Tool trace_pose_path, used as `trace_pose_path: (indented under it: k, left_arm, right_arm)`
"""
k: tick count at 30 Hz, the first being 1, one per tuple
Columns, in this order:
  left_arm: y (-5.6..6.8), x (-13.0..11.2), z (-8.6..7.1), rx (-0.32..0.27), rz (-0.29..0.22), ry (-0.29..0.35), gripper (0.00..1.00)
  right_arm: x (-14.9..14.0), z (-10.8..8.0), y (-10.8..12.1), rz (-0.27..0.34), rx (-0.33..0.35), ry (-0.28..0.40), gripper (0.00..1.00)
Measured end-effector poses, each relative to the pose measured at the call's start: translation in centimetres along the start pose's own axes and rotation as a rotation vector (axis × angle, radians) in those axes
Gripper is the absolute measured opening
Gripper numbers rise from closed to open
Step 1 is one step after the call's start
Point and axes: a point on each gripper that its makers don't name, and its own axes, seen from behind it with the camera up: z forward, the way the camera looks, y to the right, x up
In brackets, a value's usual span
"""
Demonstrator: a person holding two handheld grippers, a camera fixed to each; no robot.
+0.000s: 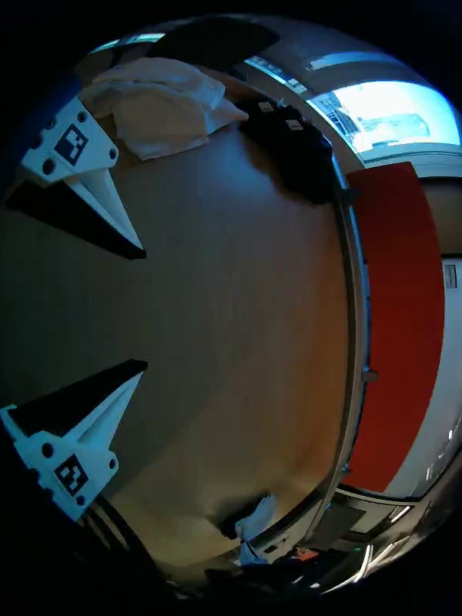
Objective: Fold towel
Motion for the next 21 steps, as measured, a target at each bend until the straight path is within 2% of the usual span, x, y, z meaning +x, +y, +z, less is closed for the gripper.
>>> trace_pose_path:
  k: [8, 21]
  left_arm:
    - [-0.2, 0.0, 0.0, 0.005, 0.003, -0.004, 0.97]
    - [-0.4, -0.1, 0.0, 0.005, 0.0, -0.005, 0.97]
  right_arm:
    - [-1.1, 1.3, -0.3, 0.039, -0.019, -0.033, 0.05]
    - [-1.1, 1.5, -0.5, 0.059, -0.03, -0.033, 0.07]
